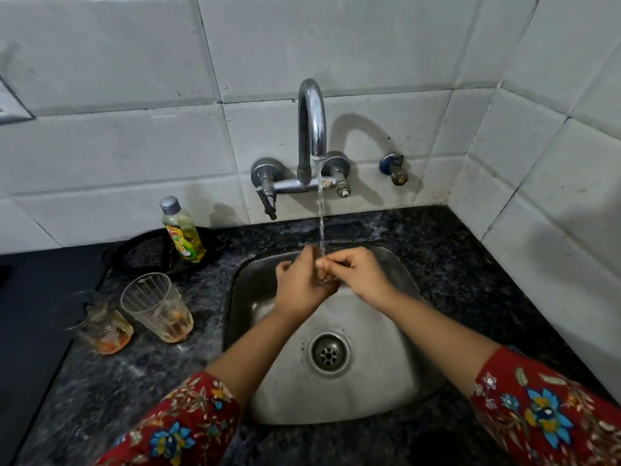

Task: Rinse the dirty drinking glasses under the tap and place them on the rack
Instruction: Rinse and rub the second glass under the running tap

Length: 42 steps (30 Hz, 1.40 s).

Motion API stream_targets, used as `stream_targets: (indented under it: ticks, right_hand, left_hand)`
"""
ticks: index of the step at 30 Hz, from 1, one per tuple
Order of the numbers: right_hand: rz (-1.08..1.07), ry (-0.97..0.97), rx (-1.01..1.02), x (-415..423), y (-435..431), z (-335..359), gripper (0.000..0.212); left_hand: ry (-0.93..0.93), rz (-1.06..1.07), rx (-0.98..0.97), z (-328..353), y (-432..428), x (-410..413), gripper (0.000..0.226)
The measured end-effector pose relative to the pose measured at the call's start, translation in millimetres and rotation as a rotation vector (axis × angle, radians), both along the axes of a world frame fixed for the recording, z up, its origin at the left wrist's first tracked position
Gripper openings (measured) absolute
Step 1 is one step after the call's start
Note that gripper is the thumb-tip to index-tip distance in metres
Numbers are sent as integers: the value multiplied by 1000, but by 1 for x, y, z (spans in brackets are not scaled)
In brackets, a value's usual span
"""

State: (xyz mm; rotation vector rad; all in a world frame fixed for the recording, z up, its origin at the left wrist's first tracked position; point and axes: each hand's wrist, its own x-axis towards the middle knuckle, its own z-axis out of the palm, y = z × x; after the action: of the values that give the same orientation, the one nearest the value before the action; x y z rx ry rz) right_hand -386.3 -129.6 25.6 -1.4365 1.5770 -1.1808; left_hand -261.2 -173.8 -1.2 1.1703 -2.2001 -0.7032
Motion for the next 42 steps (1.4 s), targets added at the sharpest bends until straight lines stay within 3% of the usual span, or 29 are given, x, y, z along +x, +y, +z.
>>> stream_targets:
  ticks: [1, 5, 6, 8, 10, 12, 13, 15, 17, 19, 21, 23, 25, 28, 30, 32, 33, 35, 36, 37, 39, 41, 42]
  right_hand:
    - [12, 1, -12, 0, 0, 2, 12]
    - [132, 91, -41, -9, 4, 15, 18]
    - [148, 116, -34, -9, 4, 15, 19]
    - [115, 130, -21, -5, 1, 11, 16]
    - [53, 120, -1, 2, -5, 5, 18]
    - [38, 132, 11, 5, -6, 3, 21]
    - [50, 148, -7, 4, -6, 4, 20]
    - [103, 229, -65, -1, -1, 7, 16]
    - [168, 322, -95, -5, 4, 9, 18]
    - [171, 321, -39, -3, 3, 4, 19]
    - [127, 221, 65, 8, -2, 3, 29]
    - [153, 271, 95, 14, -4, 5, 33]
    - [327, 534, 113, 4, -4, 5, 18]
    - [733, 1170, 170, -12, 0, 19, 43]
    - [770, 1498, -89, -11, -2, 18, 35]
    - [751, 1679, -82, 4, -6, 18, 26]
    - [728, 1631, 72, 13, -9, 13, 29]
    - [614, 1151, 456, 25, -10, 9, 30]
    - [585, 940, 536, 29, -9, 8, 24]
    - [594, 898, 545, 28, -8, 7, 18]
    - [626, 1061, 502, 17, -11, 7, 22]
    - [609, 1309, 321, 10, -11, -1, 41]
    - [583, 1328, 282, 11, -11, -3, 43]
  left_hand:
    - [27, 8, -2, 3, 0, 1, 44]
    - [358, -354, 578, 12, -28, 13, 48]
    - [351, -390, 606, 11, -31, 13, 47]
    - [186, -269, 384, 7, -27, 9, 46]
    - [-73, -39, -7, 0, -16, 2, 45]
    - [-98, 14, -93, -2, -11, 0, 50]
    - [-18, -61, 7, 4, -12, 3, 54]
    - [248, -360, 392, 17, -22, 13, 49]
    - [334, -555, 628, 24, -29, 19, 37]
    - [190, -474, 470, 24, -27, 15, 34]
    - [-24, -221, 88, 10, -21, 10, 41]
    - [-34, -129, -13, 1, -15, 11, 45]
    - [55, -173, 72, -1, -19, 16, 48]
    - [-55, -372, 116, 1, -28, 23, 62]
    - [-96, -475, 181, -1, -26, 19, 65]
    - [-51, -459, 215, -5, -21, 15, 64]
    - [-37, -403, 202, -7, -18, 15, 60]
    - [-8, -271, 129, -13, -12, 15, 43]
    - [18, -227, 119, -14, -8, 15, 37]
    - [45, -208, 134, -13, -5, 15, 37]
    - [29, -235, 191, -10, -4, 15, 48]
    - [-30, -258, 226, -9, -7, 13, 62]
    - [-24, -247, 225, -10, -8, 13, 61]
